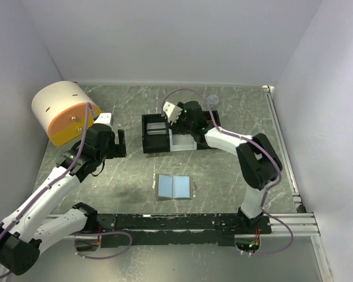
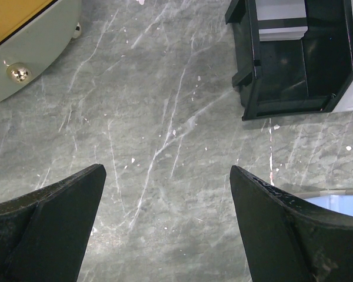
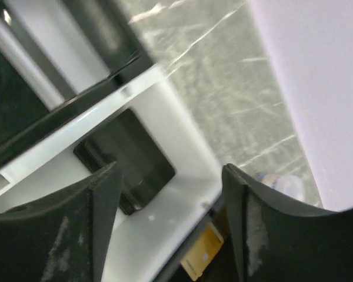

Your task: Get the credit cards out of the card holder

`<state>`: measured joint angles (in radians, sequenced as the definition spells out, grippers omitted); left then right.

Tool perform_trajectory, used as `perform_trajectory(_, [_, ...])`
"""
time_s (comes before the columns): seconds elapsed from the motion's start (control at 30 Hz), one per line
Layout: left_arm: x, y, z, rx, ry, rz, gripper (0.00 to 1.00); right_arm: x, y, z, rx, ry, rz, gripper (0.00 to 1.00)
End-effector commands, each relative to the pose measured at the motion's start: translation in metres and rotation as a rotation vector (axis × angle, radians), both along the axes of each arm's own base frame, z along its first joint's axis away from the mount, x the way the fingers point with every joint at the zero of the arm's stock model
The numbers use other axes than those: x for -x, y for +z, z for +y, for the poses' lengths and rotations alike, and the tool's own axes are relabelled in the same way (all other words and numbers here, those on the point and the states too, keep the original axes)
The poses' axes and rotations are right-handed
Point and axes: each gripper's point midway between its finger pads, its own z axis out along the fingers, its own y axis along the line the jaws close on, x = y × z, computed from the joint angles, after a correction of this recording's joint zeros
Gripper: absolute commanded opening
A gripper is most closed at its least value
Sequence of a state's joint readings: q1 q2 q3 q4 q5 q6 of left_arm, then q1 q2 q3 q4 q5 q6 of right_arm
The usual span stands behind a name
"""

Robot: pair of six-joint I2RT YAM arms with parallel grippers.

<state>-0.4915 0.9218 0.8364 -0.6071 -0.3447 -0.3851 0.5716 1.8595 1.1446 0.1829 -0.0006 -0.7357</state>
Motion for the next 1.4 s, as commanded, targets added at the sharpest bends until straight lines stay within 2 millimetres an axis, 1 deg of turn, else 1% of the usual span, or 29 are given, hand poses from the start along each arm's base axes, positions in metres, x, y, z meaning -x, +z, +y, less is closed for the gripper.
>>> perform_trajectory(0.0, [-0.001,0.004,0.001,0.004,-0.004,-0.011,0.99,-0.001,0.102,-0.004,-0.396,-0.19,-0.112,0.78])
perform_trajectory(0.1, [-0.001,0.004,0.001,0.006,-0.008,-0.014,0.99,0.01,0.13,-0.035,-0.666,-0.458,-0.078,0.99])
perform_trajectory(0.13, [-0.001,0.003,0.001,0.004,-0.009,-0.011,1.0,0.014,0.13,-0.052,-0.748,-0.602,-0.049,1.0])
perform_trajectory(0.17, [-0.001,0.003,0.0,0.005,-0.011,-0.01,0.99,0.02,0.126,-0.064,-0.814,-0.719,-0.001,1.0])
perform_trajectory(0.2, [-0.001,0.003,0.0,0.006,-0.014,-0.01,0.99,0.026,0.122,-0.069,-0.853,-0.762,0.067,1.0])
perform_trajectory(0.27, [-0.001,0.002,-0.002,0.007,-0.02,-0.006,0.99,0.041,0.113,-0.067,-0.845,-0.748,0.199,1.0])
perform_trajectory(0.33, [-0.001,0.0,-0.002,0.008,-0.024,0.002,0.99,0.061,0.101,-0.061,-0.839,-0.729,0.308,1.0])
perform_trajectory(0.4, [-0.001,-0.001,-0.005,0.012,-0.034,0.006,0.99,0.083,0.093,-0.046,-0.882,-0.659,0.422,0.99])
perform_trajectory(0.43, [-0.001,-0.002,-0.006,0.015,-0.04,0.008,0.99,0.099,0.082,-0.04,-0.897,-0.621,0.492,0.98])
perform_trajectory(0.5, [-0.001,-0.003,-0.008,0.018,-0.049,0.014,0.99,0.124,0.072,-0.028,-0.944,-0.563,0.606,0.95])
perform_trajectory(0.6, [0.0,-0.005,-0.014,0.039,-0.078,0.027,0.98,0.154,0.056,-0.019,-1.021,-0.56,0.751,0.86])
perform_trajectory(0.67, [0.003,-0.008,-0.025,0.073,-0.126,0.044,0.97,0.174,0.05,-0.011,-1.031,-0.532,0.808,0.81])
perform_trajectory(0.77, [0.009,-0.01,-0.047,0.151,-0.225,0.065,0.96,0.201,0.039,-0.003,-1.04,-0.544,0.857,0.72])
perform_trajectory(0.8, [0.011,-0.01,-0.055,0.176,-0.259,0.076,0.96,0.212,0.034,0.001,-1.045,-0.54,0.879,0.67])
perform_trajectory(0.83, [0.015,-0.011,-0.063,0.208,-0.296,0.09,0.95,0.221,0.032,0.008,-1.043,-0.529,0.902,0.65])
perform_trajectory(0.93, [0.03,-0.017,-0.09,0.345,-0.386,0.153,0.92,0.252,0.01,0.019,-0.986,-0.562,0.942,0.59])
perform_trajectory(1.03, [0.049,-0.021,-0.116,0.507,-0.472,0.215,0.88,0.269,-0.018,0.015,-0.909,-0.652,0.95,0.55])
perform_trajectory(1.13, [0.065,-0.021,-0.132,0.614,-0.527,0.249,0.85,0.281,-0.041,0.006,-0.856,-0.724,0.964,0.51])
perform_trajectory(1.27, [0.078,-0.024,-0.145,0.656,-0.537,0.264,0.83,0.289,-0.059,-0.006,-0.83,-0.777,0.962,0.51])
perform_trajectory(1.37, [0.09,-0.031,-0.16,0.65,-0.555,0.289,0.82,0.291,-0.068,-0.014,-0.823,-0.81,0.951,0.5])
